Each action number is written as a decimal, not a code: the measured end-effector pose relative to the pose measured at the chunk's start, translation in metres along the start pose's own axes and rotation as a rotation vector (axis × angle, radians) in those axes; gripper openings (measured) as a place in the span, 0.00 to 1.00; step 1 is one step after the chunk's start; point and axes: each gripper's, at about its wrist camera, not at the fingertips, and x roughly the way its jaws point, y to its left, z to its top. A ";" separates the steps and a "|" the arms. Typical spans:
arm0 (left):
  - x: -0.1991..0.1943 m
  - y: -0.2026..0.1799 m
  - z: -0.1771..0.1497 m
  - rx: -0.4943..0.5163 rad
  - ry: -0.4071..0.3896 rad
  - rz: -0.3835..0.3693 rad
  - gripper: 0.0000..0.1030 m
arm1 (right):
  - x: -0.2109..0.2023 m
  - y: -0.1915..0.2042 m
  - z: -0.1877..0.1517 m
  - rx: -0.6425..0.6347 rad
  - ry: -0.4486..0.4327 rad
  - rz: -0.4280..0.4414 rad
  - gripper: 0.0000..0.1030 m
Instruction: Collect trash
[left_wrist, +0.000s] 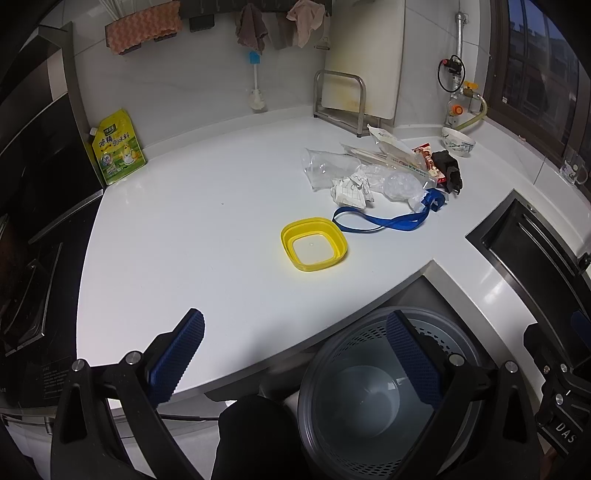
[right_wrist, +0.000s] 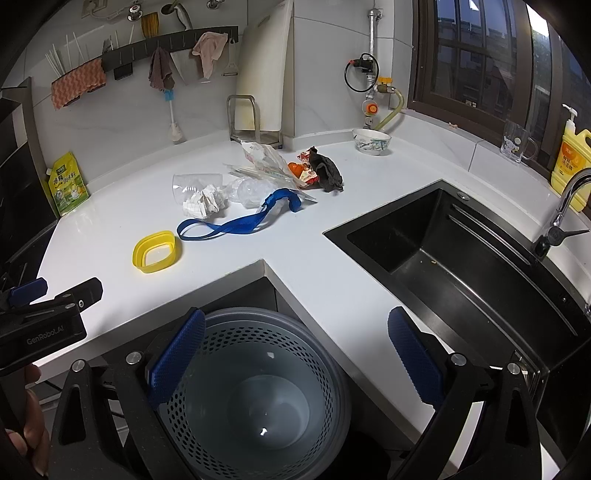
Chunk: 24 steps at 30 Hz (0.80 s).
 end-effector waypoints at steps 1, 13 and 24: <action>0.000 0.000 0.000 0.000 0.000 0.001 0.94 | 0.000 0.000 0.000 0.000 0.000 0.000 0.92; -0.003 0.002 0.004 0.001 0.005 -0.002 0.94 | -0.001 -0.001 0.000 0.001 -0.001 0.001 0.92; -0.003 0.002 0.003 0.003 0.004 -0.002 0.94 | -0.002 -0.001 0.002 0.002 -0.003 0.002 0.92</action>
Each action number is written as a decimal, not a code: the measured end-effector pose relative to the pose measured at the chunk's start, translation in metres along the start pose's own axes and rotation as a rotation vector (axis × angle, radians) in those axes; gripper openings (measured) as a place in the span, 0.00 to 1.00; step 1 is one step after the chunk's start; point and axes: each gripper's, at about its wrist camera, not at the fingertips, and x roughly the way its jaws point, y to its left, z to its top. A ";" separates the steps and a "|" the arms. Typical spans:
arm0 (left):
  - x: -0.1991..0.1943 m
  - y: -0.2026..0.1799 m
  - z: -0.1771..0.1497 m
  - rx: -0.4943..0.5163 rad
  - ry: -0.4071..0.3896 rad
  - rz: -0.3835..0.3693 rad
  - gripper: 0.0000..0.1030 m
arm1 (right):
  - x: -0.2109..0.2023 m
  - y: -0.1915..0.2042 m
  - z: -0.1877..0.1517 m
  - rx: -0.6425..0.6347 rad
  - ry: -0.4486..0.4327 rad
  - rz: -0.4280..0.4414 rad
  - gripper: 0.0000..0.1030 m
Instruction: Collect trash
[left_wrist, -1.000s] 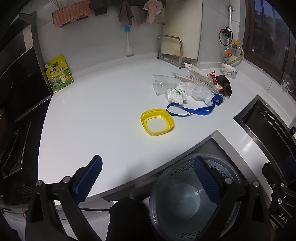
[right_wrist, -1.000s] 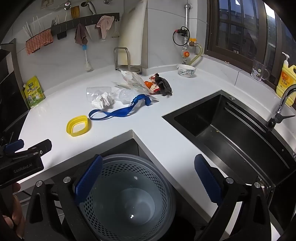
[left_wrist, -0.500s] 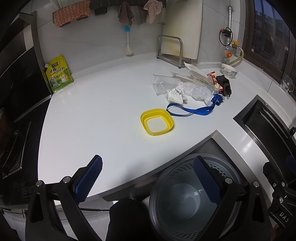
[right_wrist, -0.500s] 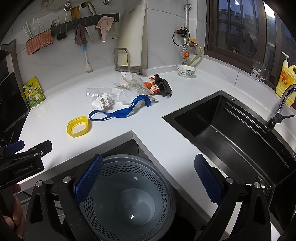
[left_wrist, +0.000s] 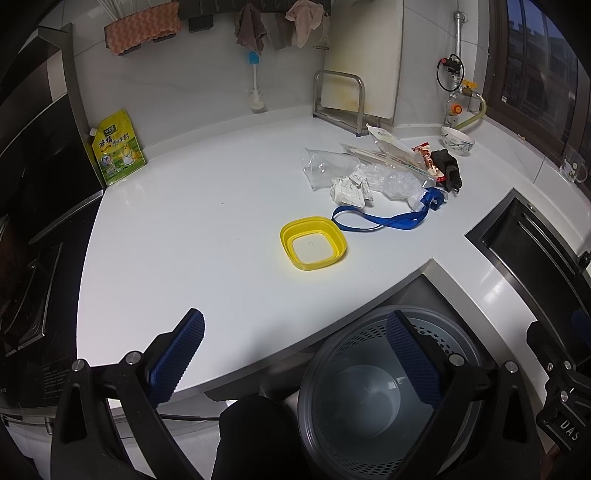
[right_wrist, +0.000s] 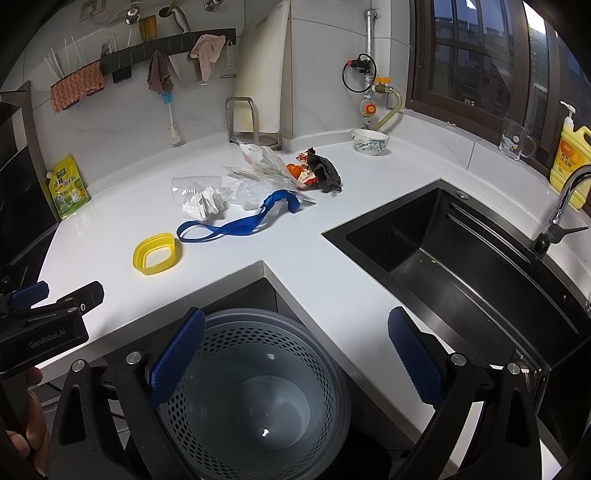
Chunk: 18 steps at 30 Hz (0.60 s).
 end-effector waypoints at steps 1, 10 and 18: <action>0.001 0.000 0.000 -0.001 0.000 0.001 0.94 | 0.000 0.000 0.000 0.000 0.000 0.001 0.92; -0.001 -0.001 0.000 -0.003 -0.001 0.001 0.94 | 0.000 -0.002 0.000 0.001 -0.002 0.000 0.92; -0.002 -0.001 0.000 -0.002 -0.002 0.000 0.94 | -0.001 -0.001 0.000 0.002 -0.003 0.001 0.92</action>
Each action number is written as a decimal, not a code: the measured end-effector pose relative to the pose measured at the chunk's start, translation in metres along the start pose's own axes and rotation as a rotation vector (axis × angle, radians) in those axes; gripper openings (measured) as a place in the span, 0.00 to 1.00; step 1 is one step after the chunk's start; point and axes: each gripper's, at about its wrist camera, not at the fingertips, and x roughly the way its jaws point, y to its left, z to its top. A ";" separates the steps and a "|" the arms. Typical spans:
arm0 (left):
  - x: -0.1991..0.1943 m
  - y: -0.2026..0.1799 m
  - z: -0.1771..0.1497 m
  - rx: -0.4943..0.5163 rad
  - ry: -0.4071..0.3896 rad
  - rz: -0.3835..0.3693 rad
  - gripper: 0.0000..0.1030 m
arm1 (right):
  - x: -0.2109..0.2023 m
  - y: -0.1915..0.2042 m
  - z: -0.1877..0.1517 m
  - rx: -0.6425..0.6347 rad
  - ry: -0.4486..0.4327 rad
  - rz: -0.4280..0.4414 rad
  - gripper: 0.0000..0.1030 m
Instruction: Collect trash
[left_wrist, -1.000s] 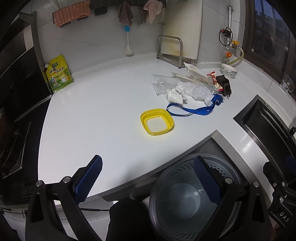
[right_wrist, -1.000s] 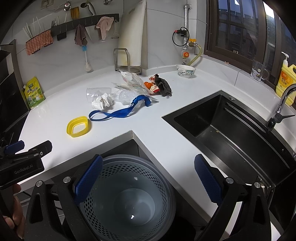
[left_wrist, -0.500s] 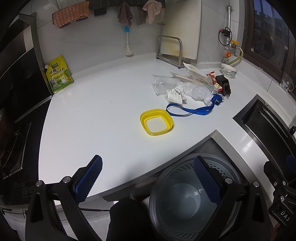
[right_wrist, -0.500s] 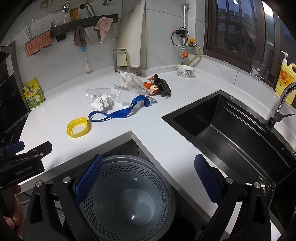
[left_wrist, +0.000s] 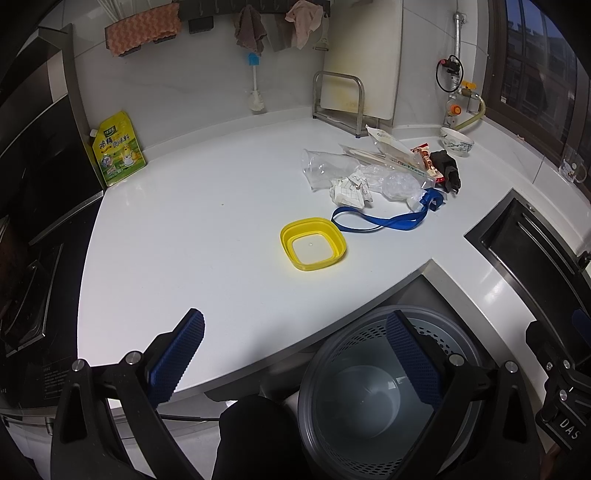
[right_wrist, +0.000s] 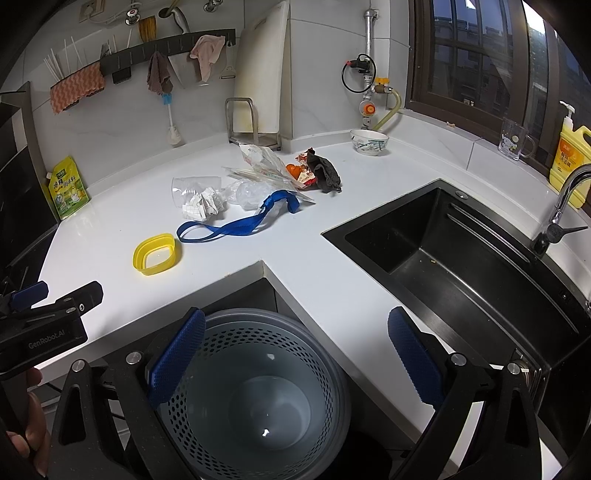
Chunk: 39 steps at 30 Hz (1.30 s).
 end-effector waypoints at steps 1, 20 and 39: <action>0.001 0.000 0.000 0.000 0.000 0.000 0.94 | 0.000 0.000 0.000 0.000 0.001 0.000 0.92; 0.001 0.000 -0.001 0.001 -0.001 0.000 0.94 | 0.000 0.000 0.000 0.001 -0.001 0.001 0.92; 0.045 0.005 -0.001 -0.047 0.020 0.033 0.94 | 0.039 -0.017 -0.003 -0.011 0.010 0.061 0.92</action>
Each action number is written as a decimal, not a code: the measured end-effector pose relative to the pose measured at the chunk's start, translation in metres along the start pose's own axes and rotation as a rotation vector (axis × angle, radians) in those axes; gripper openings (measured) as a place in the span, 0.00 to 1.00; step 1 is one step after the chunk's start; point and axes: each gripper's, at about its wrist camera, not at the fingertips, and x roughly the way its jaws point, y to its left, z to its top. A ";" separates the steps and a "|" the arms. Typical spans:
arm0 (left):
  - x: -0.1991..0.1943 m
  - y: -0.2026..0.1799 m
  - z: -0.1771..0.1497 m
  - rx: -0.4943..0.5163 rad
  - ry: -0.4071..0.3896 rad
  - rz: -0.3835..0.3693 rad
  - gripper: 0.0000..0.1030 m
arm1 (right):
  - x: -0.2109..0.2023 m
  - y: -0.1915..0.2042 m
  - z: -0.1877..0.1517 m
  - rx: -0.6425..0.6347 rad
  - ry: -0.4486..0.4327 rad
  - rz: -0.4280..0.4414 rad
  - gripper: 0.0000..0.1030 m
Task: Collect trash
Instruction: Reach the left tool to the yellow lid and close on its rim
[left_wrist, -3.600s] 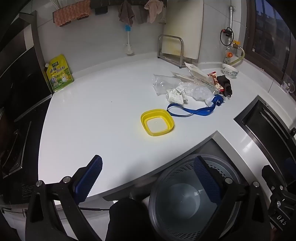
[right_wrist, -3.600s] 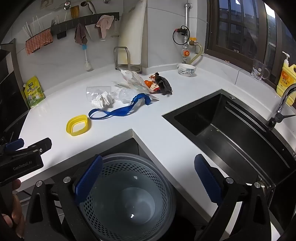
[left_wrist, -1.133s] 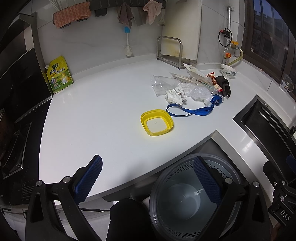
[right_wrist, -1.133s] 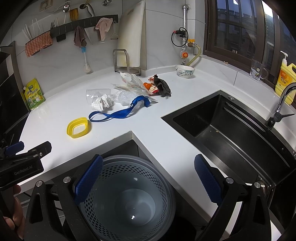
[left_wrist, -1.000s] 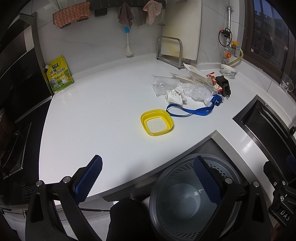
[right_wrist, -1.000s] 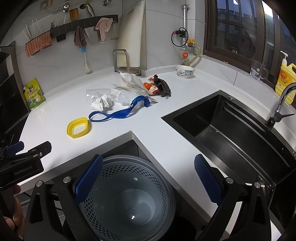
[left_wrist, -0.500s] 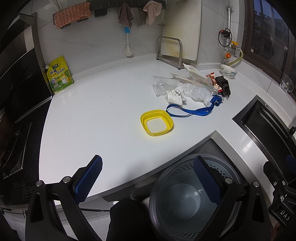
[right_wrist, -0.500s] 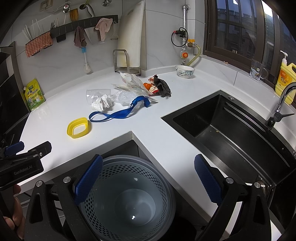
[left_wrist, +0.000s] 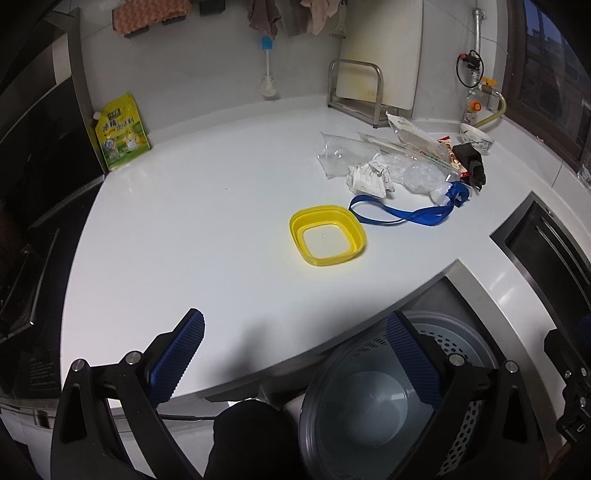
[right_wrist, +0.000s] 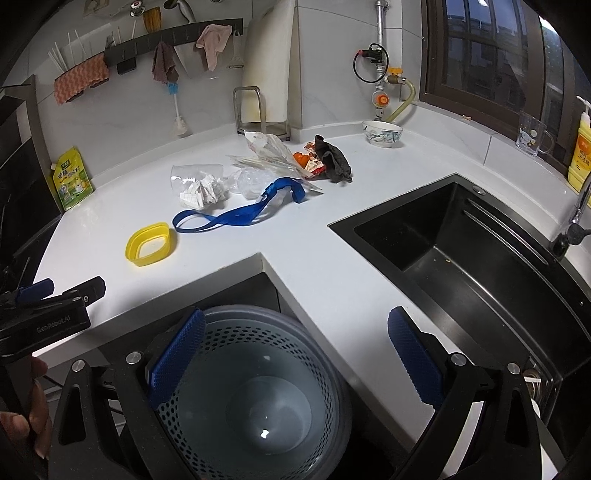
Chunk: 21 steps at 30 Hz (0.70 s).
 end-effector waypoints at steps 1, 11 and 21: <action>0.006 0.000 0.002 -0.007 0.005 -0.002 0.94 | 0.003 -0.002 0.002 0.008 -0.002 0.006 0.92; 0.062 -0.015 0.025 -0.056 0.018 -0.014 0.94 | 0.031 -0.012 0.020 0.036 0.001 0.022 0.92; 0.100 -0.020 0.034 -0.071 0.034 -0.004 0.94 | 0.057 -0.015 0.028 0.037 0.026 0.002 0.92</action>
